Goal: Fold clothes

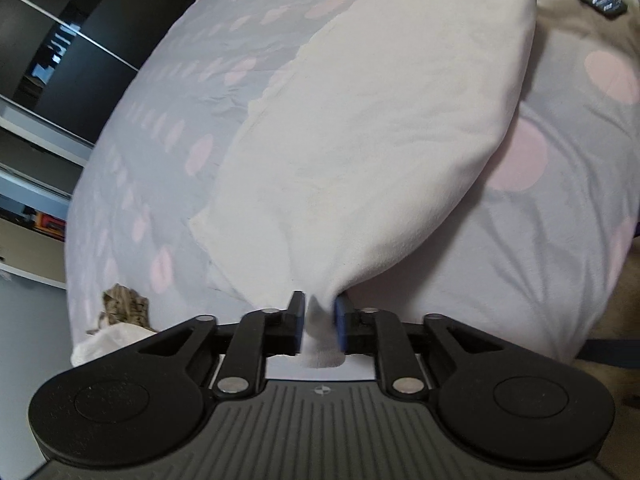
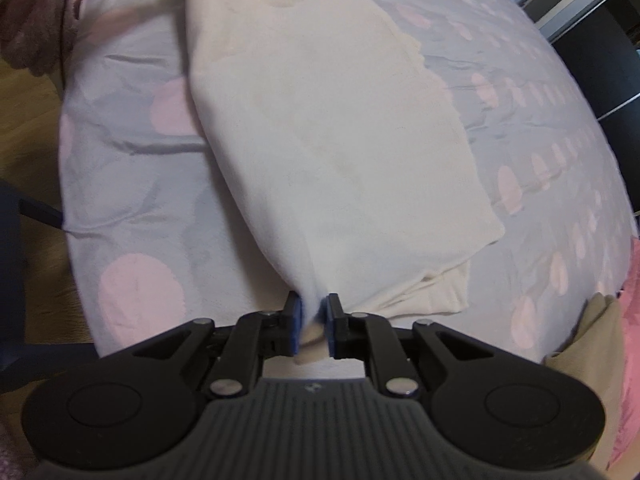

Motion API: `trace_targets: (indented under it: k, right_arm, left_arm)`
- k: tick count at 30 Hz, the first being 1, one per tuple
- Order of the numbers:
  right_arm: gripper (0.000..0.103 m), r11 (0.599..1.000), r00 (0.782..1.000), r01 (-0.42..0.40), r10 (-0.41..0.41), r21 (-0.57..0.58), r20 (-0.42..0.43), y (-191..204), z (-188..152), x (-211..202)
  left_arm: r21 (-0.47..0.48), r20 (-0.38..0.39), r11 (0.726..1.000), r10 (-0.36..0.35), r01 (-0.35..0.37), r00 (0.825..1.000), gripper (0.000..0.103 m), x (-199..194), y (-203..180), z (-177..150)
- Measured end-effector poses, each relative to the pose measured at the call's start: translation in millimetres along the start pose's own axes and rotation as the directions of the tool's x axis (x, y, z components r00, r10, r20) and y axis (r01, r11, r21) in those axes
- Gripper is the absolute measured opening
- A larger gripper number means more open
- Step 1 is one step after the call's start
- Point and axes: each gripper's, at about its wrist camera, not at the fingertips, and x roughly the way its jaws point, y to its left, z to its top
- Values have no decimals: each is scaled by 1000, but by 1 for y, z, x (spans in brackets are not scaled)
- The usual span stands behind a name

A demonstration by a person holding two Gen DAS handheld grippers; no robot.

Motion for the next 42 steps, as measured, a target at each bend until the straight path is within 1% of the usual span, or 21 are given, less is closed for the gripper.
trace_targets:
  k: [1,3,5,8,9,10,11,14,15,18,21,23,26,27,29,32,35,38,40,41,42]
  right_arm:
    - [28,1000,1000,-13,13,2,0,0,0,-1]
    - [39,999,1000,-28,27,20,16,-2,0,-5]
    - [41,997,998,-51,49,57,41,-9,-1,-11]
    - [46,988,994,-74,62,137,86,-20,-3,-24]
    - [47,982,993,-78,62,173,97,-26,-2,-25]
    - [48,974,993,-81,59,211,106,-32,-2,-26]
    - [48,965,992,-82,54,251,115,-38,-1,-27]
    - [51,925,991,-81,35,372,128,-55,1,-23]
    - [54,908,992,-77,26,413,127,-61,2,-20]
    - [62,837,992,-73,7,542,123,-79,-1,-11]
    - [67,741,992,-80,-6,666,126,-99,-10,-2]
    - [70,662,992,-79,-21,745,125,-112,-19,4]
    - [72,522,993,-85,-26,849,115,-131,-35,17]
    - [72,482,994,-86,-21,872,110,-136,-40,22]
    - [72,410,995,-94,-3,907,104,-144,-50,32]
    - [72,304,990,-141,46,942,134,-151,-61,48]
    - [72,243,985,-168,73,955,154,-154,-64,62]
    - [71,219,986,-160,78,962,146,-157,-65,75]
    - [65,210,986,-157,81,965,143,-159,-65,82]
    - [61,214,987,-156,80,964,142,-160,-64,84]
    - [50,221,985,-164,84,961,148,-160,-62,85]
  left_arm:
    - [-16,3,1000,-13,13,1000,23,-4,1,-2]
    - [-49,18,998,-39,40,999,27,-10,4,-3]
    - [-85,43,994,-72,75,996,31,-18,7,-3]
    - [-146,104,980,-121,135,987,35,-29,16,3]
    - [-165,123,976,-125,145,984,40,-32,19,5]
    - [-183,143,971,-129,154,981,42,-34,22,7]
    - [-202,155,966,-131,161,979,42,-35,25,10]
    - [-260,151,952,-122,159,981,42,-26,33,19]
    - [-281,147,947,-116,154,982,42,-22,36,21]
    - [-347,127,927,-101,139,987,42,-8,42,28]
    - [-410,115,898,-126,162,985,43,7,48,31]
    - [-453,112,873,-147,182,983,43,16,53,31]
    - [-503,103,840,-177,205,979,43,27,60,33]
    - [-516,103,830,-184,211,977,44,29,62,33]
    - [-541,106,811,-198,224,974,48,35,65,34]
    - [-567,94,788,-226,239,970,48,44,68,35]
    - [-575,84,781,-240,244,967,48,51,69,36]
    - [-590,68,775,-229,225,971,48,57,72,35]
    - [-613,63,759,-227,217,972,48,61,77,32]
    - [-629,63,747,-228,216,972,48,62,80,29]
    - [-645,64,733,-228,215,972,48,64,82,26]
